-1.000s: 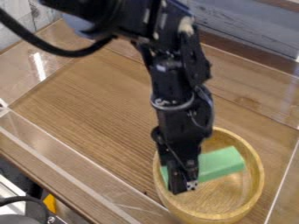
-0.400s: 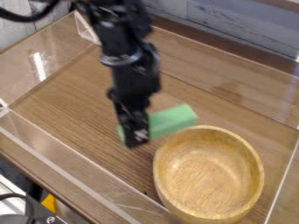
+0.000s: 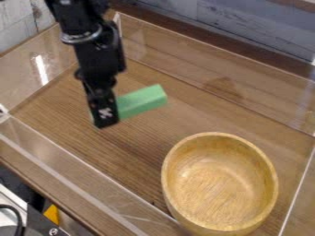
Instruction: Remove the green block from inside the brown bowl and put it on the table
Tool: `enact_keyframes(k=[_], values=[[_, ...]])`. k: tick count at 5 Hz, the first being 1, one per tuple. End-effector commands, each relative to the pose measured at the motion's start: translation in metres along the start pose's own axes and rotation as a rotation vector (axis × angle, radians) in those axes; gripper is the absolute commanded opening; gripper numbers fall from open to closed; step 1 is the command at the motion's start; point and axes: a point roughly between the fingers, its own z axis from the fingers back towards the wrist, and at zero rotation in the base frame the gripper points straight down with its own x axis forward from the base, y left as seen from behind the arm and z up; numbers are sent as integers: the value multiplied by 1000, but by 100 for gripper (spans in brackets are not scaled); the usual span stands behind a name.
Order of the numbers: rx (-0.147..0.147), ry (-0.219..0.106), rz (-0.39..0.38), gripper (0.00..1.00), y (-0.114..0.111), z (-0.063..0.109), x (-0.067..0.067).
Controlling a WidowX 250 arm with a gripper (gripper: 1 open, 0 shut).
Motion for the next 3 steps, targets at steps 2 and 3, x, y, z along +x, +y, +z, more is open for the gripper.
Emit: enact_keyframes(k=[2, 3], values=[[42, -26, -25, 0, -18, 4, 18], [49, -26, -29, 0, -22, 1, 21]])
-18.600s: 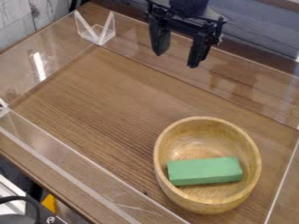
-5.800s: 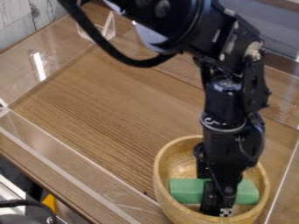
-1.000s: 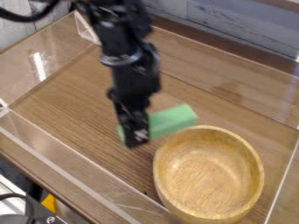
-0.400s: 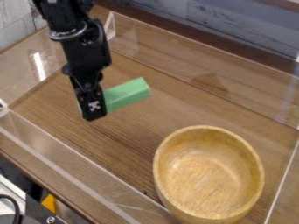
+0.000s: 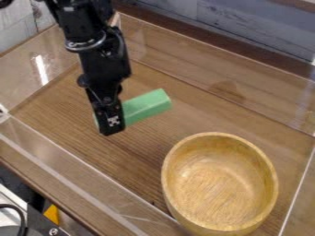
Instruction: Remove the green block from inside the brown bowl and put it on the table
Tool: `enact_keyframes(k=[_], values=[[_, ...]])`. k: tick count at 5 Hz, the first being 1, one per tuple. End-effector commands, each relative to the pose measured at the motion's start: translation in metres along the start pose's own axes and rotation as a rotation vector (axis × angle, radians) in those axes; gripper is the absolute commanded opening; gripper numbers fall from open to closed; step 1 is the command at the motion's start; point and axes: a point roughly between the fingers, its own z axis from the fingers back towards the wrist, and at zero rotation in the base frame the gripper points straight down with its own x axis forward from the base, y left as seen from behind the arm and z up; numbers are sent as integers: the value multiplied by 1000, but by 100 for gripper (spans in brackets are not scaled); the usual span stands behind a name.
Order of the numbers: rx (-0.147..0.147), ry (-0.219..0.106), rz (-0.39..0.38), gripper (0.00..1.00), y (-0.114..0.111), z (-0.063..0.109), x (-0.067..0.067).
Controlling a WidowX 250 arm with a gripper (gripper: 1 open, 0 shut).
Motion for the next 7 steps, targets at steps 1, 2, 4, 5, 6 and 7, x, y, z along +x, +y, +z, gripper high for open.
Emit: enact_keyframes(k=[1, 2, 4, 5, 6, 7], values=[[42, -25, -15, 0, -2, 6, 7], [46, -20, -28, 0, -8, 1, 10], [61, -12, -68, 0, -16, -7, 16], [65, -9, -83, 0, -18, -9, 17], [67, -7, -98, 0, -21, -10, 18], [69, -6, -114, 0, -23, -12, 20]])
